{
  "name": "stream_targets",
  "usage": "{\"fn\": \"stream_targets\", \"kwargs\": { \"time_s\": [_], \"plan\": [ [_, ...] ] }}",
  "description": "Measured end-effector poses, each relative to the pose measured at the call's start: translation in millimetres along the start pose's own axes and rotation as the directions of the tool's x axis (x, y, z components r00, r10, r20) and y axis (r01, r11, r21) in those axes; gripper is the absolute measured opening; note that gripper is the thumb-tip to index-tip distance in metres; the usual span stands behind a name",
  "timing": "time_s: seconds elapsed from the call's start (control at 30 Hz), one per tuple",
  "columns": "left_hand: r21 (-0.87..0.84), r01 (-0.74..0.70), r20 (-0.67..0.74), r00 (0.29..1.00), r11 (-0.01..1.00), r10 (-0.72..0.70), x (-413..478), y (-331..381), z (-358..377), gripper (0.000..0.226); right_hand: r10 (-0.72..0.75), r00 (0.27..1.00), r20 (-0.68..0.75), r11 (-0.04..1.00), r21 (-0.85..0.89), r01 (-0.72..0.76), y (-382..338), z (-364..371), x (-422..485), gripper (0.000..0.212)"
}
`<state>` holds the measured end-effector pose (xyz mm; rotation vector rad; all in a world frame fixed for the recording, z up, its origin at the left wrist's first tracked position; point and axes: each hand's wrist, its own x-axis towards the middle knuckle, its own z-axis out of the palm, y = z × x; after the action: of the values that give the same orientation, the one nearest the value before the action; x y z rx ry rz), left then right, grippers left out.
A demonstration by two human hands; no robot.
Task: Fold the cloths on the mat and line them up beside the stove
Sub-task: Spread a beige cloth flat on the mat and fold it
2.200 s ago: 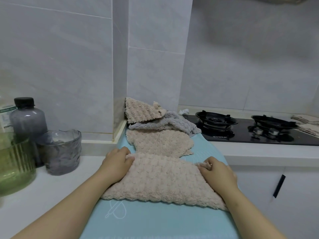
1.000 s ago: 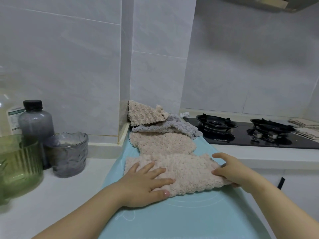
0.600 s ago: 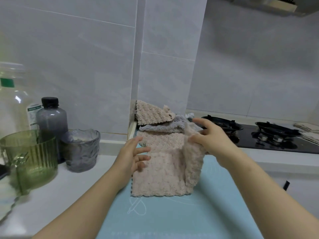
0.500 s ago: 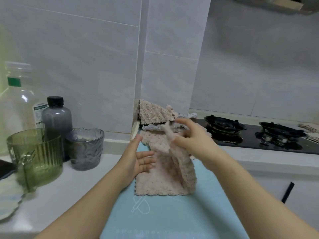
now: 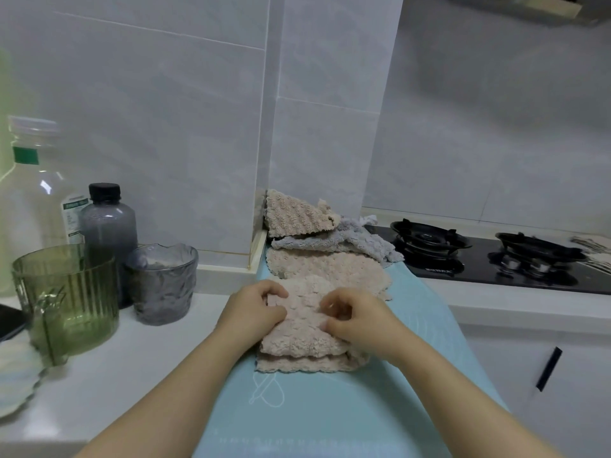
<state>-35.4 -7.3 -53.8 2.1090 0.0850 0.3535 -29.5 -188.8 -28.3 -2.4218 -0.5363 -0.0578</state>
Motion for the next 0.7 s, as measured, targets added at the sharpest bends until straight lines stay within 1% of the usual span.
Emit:
{"fn": "stream_targets", "kwargs": {
  "time_s": [0.03,0.07,0.1,0.13,0.17,0.2,0.23,0.27,0.3,0.33,0.4,0.43,0.5,0.57,0.7],
  "plan": [
    [0.143,-0.014,-0.016,1.0,0.99,0.016,-1.9,-0.6,0.0,0.022,-0.004,1.0,-0.017,1.0,-0.027,0.004,2.0,1.5,-0.7,0.018],
    [0.225,-0.036,-0.054,0.997,0.974,0.049,-3.7,-0.9,0.0,0.022,-0.011,0.998,-0.068,1.0,-0.022,0.01,3.4,2.4,-0.7,0.018],
    [0.248,-0.076,-0.091,0.991,0.966,0.102,-5.1,-2.2,0.0,0.027,-0.021,0.989,-0.143,1.0,-0.006,0.021,3.5,3.1,-0.6,0.019],
    [0.226,-0.141,-0.107,0.98,0.964,0.168,-6.6,-1.7,-0.4,0.034,-0.034,0.976,-0.216,0.999,0.0,0.035,2.7,4.0,0.1,0.022],
    [0.183,-0.222,-0.075,0.968,0.958,0.238,-8.1,-1.1,-0.6,0.042,-0.055,0.965,-0.255,0.998,-0.021,0.052,1.2,5.8,1.1,0.027],
    [0.148,-0.3,0.009,0.953,0.942,0.302,-9.1,-0.2,0.7,0.051,-0.085,0.966,-0.244,0.995,-0.074,0.068,0.1,8.2,2.4,0.033],
    [0.154,-0.342,0.117,0.938,0.927,0.326,-9.6,-1.3,3.9,0.06,-0.111,0.977,-0.185,0.986,-0.147,0.084,0.5,12.4,3.7,0.039],
    [0.231,-0.354,0.219,0.926,0.906,0.306,-10.3,-3.0,7.1,0.062,-0.117,0.988,-0.101,0.972,-0.216,0.093,2.4,17.7,4.2,0.043],
    [0.342,-0.35,0.292,0.922,0.872,0.255,-10.4,-6.5,9.4,0.059,-0.098,0.995,-0.025,0.962,-0.26,0.088,5.8,23.2,4.3,0.046],
    [0.436,-0.335,0.328,0.924,0.835,0.198,-9.9,-9.2,10.4,0.054,-0.066,0.997,0.027,0.961,-0.269,0.071,10.1,27.6,4.1,0.048],
    [0.53,-0.312,0.34,0.93,0.788,0.139,-10.0,-10.1,10.4,0.05,-0.011,0.998,0.06,0.979,-0.203,0.023,17.6,31.6,3.8,0.048],
    [0.559,-0.305,0.342,0.932,0.771,0.12,-10.8,-10.1,10.5,0.05,0.002,0.998,0.057,0.987,-0.16,0.007,20.2,32.5,4.4,0.048],
    [0.605,-0.293,0.347,0.934,0.74,0.086,-13.5,-7.9,10.6,0.05,0.014,0.998,0.058,0.991,-0.131,-0.007,22.5,33.1,5.2,0.048],
    [0.636,-0.28,0.347,0.936,0.719,0.058,-14.9,-5.2,11.7,0.05,0.024,0.998,0.062,0.989,-0.148,-0.015,22.3,34.2,6.0,0.047],
    [0.651,-0.275,0.361,0.932,0.707,0.03,-17.2,-0.3,12.5,0.05,0.043,0.996,0.078,0.971,-0.238,-0.023,21.5,35.7,6.8,0.046]
  ]
}}
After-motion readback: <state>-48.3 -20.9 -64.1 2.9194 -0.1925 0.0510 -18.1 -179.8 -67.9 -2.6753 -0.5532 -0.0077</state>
